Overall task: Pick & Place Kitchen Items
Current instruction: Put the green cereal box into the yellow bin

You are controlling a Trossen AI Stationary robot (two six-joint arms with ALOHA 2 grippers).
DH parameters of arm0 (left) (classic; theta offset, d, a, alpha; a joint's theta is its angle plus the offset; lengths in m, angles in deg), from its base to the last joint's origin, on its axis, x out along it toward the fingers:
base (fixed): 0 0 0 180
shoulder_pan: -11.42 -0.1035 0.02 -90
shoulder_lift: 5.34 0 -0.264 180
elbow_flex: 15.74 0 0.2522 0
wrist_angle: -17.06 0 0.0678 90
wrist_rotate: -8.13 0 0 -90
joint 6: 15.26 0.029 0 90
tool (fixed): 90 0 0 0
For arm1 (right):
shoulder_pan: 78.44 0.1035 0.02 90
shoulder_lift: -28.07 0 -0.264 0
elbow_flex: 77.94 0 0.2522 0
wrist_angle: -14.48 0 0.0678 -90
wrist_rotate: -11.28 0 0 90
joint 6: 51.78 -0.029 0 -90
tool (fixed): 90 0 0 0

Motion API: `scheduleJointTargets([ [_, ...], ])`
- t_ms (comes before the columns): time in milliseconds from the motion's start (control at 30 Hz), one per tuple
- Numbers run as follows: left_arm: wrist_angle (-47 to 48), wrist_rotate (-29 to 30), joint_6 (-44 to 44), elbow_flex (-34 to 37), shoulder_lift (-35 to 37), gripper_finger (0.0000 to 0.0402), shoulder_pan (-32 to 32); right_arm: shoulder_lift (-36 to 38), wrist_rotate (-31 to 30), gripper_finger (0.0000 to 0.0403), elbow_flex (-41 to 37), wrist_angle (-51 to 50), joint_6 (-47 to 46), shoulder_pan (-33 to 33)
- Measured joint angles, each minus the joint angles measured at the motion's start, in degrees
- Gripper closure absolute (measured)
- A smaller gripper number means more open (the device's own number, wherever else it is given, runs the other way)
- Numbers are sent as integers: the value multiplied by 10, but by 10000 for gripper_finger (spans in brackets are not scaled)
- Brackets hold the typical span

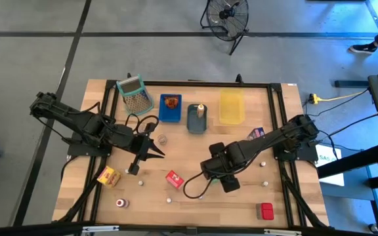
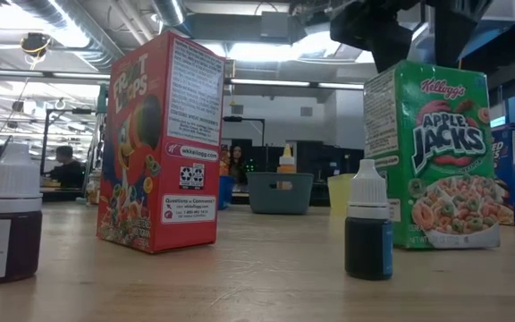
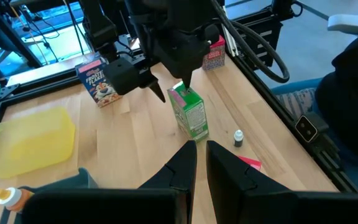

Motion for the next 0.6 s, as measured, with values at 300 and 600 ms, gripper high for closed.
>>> scheduleJointTargets([
  [300, 0, 1, 0, 0, 0, 370, 0, 0, -18, 146, 22, -7, -5, -1],
  [600, 0, 1, 0, 0, 0, 370, 0, 0, 18, 150, 41, -8, -32, -1],
])
